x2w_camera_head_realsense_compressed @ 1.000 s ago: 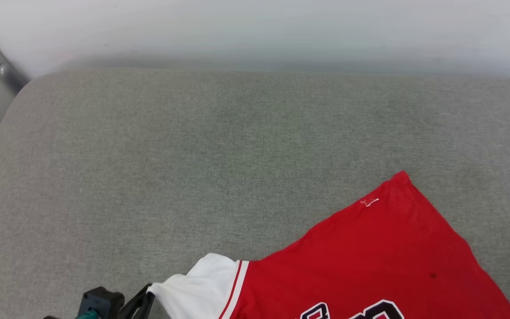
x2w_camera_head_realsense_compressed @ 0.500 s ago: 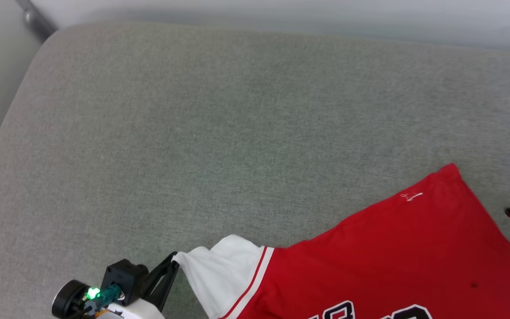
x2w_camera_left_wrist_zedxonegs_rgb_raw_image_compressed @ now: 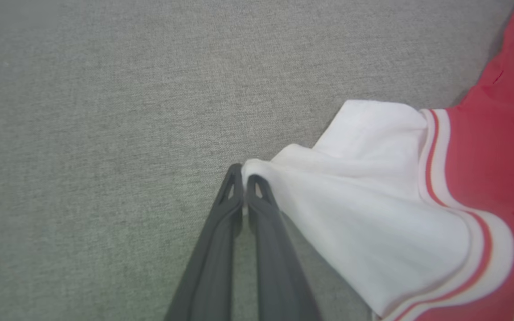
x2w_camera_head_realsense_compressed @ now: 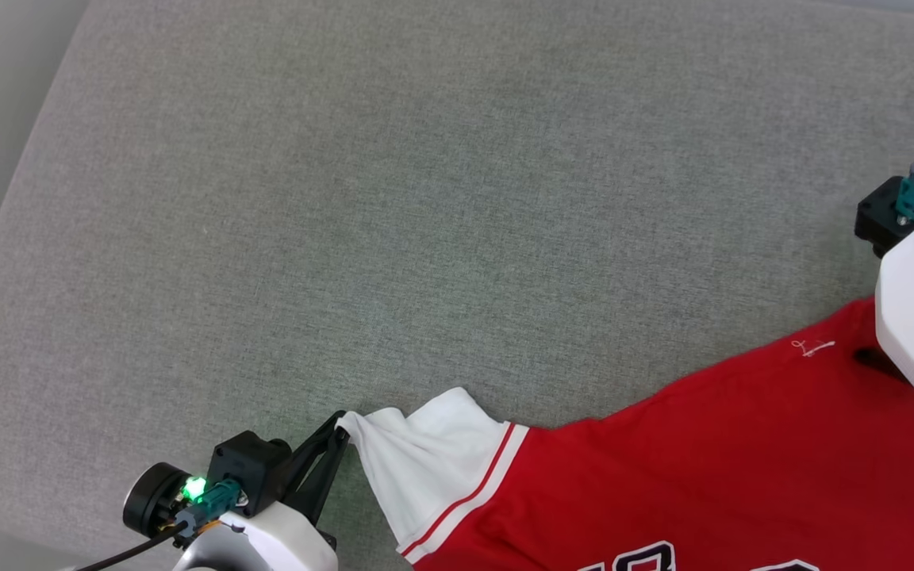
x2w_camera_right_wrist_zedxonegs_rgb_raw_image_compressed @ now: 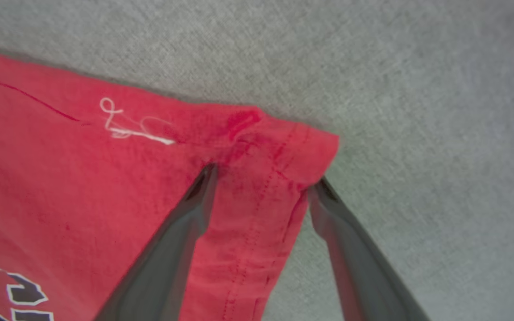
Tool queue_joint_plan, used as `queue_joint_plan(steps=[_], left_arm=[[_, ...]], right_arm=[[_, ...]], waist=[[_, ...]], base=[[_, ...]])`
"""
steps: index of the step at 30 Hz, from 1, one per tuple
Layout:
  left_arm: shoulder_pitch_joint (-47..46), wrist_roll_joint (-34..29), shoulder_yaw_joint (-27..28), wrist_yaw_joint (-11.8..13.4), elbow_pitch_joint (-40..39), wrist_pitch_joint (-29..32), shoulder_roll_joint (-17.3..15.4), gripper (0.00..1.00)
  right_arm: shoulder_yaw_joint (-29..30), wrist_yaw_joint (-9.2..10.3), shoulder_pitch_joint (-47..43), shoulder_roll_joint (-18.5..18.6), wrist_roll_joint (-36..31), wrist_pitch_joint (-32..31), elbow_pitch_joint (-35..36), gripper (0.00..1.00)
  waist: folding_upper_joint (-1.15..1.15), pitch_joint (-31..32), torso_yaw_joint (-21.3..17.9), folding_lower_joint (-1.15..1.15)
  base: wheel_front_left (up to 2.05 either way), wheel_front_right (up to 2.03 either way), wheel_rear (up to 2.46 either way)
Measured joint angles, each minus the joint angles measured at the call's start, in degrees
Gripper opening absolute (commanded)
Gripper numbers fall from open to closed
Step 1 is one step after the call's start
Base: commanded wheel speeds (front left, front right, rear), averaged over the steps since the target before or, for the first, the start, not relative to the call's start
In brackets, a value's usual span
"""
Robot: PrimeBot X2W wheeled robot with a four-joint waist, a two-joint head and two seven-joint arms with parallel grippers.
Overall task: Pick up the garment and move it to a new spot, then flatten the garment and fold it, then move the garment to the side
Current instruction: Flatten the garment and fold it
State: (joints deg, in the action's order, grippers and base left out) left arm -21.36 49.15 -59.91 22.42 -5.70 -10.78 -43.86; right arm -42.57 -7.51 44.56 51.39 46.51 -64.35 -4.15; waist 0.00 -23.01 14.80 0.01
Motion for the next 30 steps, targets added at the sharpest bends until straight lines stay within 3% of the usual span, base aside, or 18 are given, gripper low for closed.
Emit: queue_joint_plan(steps=[4, 5, 6, 11, 20, 26, 30], left_arm=[[-0.1, 0.0, 0.0, -0.3, 0.9, -0.4, 0.8, 0.00], [-0.1, 0.0, 0.1, -0.4, 1.1, -0.4, 0.9, 0.00], [-0.1, 0.1, 0.1, -0.5, 1.4, -0.4, 0.9, 0.00], [-0.1, 0.9, 0.4, -0.8, 2.9, -0.8, 0.9, 0.00], [0.0, 0.4, 0.4, -1.2, 3.9, -0.9, -0.6, 0.00], [-5.2, -2.5, 1.6, -0.6, 3.0, -0.1, -2.3, 0.00], [-10.8, -3.7, 3.3, -1.8, 3.8, 0.3, -2.2, 0.00]], right_arm=[[-2.7, 0.00, 0.5, 0.7, 1.0, 1.8, -1.0, 1.00], [-3.3, 0.00, 0.9, 0.9, 1.2, 2.2, -1.1, 0.35], [-4.1, 0.01, 1.2, 1.0, 1.4, 3.0, -1.1, 0.00], [-6.4, 0.00, 1.6, 0.4, 2.7, 7.8, -2.1, 0.00], [-7.7, 0.00, 2.1, -0.5, 3.4, 22.0, -2.0, 0.00], [-5.0, 0.00, 1.5, -0.4, 3.4, 30.8, -1.5, 0.00], [-2.6, 0.00, 2.0, -0.9, 2.0, 34.3, -1.2, 0.00]], waist=[[0.00, -0.8, 0.5, 0.00], [0.00, -0.8, 0.4, 0.00], [0.00, -0.7, 0.3, 0.00], [0.00, 1.0, -0.5, 0.00], [0.00, 8.6, -2.6, -0.01], [0.00, 14.9, -4.8, -0.01], [0.00, 16.9, -6.9, -0.01]], base=[[0.00, 0.00, 0.00], [0.00, 0.00, 0.00], [0.00, 0.00, 0.00], [0.00, 0.00, 0.00], [0.00, 0.00, 0.00], [0.00, 0.00, 0.00], [0.00, 0.00, 0.00]])
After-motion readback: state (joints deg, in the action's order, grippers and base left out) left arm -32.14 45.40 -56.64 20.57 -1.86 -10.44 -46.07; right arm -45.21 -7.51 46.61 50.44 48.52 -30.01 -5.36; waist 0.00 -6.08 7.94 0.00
